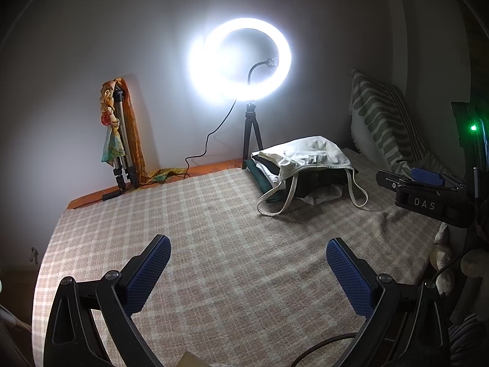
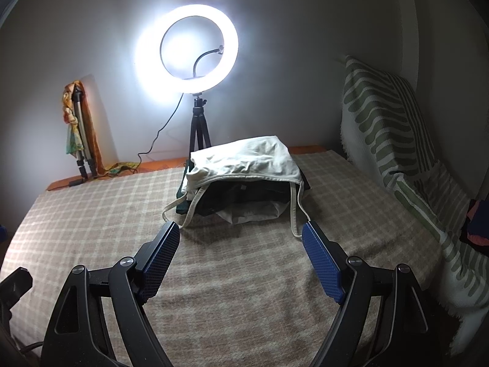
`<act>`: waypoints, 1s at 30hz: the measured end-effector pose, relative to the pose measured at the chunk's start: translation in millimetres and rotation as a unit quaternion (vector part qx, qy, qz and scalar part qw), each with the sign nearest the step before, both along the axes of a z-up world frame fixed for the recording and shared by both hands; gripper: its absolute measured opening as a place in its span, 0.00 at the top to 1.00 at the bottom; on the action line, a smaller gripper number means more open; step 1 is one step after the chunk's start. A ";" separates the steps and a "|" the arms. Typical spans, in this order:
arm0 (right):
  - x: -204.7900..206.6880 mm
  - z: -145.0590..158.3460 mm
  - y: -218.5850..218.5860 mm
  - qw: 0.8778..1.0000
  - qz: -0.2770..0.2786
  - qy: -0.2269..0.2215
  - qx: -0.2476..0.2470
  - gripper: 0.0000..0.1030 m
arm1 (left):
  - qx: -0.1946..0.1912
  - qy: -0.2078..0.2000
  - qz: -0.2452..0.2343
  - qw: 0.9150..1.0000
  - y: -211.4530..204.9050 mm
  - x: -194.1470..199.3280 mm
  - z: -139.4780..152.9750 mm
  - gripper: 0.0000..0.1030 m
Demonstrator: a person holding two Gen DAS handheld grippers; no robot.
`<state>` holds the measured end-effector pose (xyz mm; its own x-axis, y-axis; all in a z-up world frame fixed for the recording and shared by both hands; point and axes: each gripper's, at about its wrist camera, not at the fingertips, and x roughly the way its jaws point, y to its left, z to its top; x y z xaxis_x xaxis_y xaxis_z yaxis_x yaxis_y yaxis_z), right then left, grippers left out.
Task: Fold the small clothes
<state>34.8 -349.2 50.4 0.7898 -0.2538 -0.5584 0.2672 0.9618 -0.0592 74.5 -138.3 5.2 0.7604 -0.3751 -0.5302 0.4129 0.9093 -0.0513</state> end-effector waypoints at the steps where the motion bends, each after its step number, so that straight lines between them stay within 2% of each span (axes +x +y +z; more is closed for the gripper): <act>1: 0.1 0.0 -0.2 1.000 0.000 0.000 0.000 0.20 | 0.000 0.000 0.000 1.000 -0.2 0.0 -0.3 0.00; 30: -2.9 -1.8 -9.8 1.000 -0.005 0.003 0.016 0.20 | 0.012 -0.005 0.007 1.000 -8.0 -1.2 -4.9 0.00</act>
<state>31.9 -359.1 48.6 0.7841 -0.2444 -0.5704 0.2769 0.9604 -0.0309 73.3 -146.3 0.3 0.7703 -0.3525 -0.5315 0.4008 0.9158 -0.0265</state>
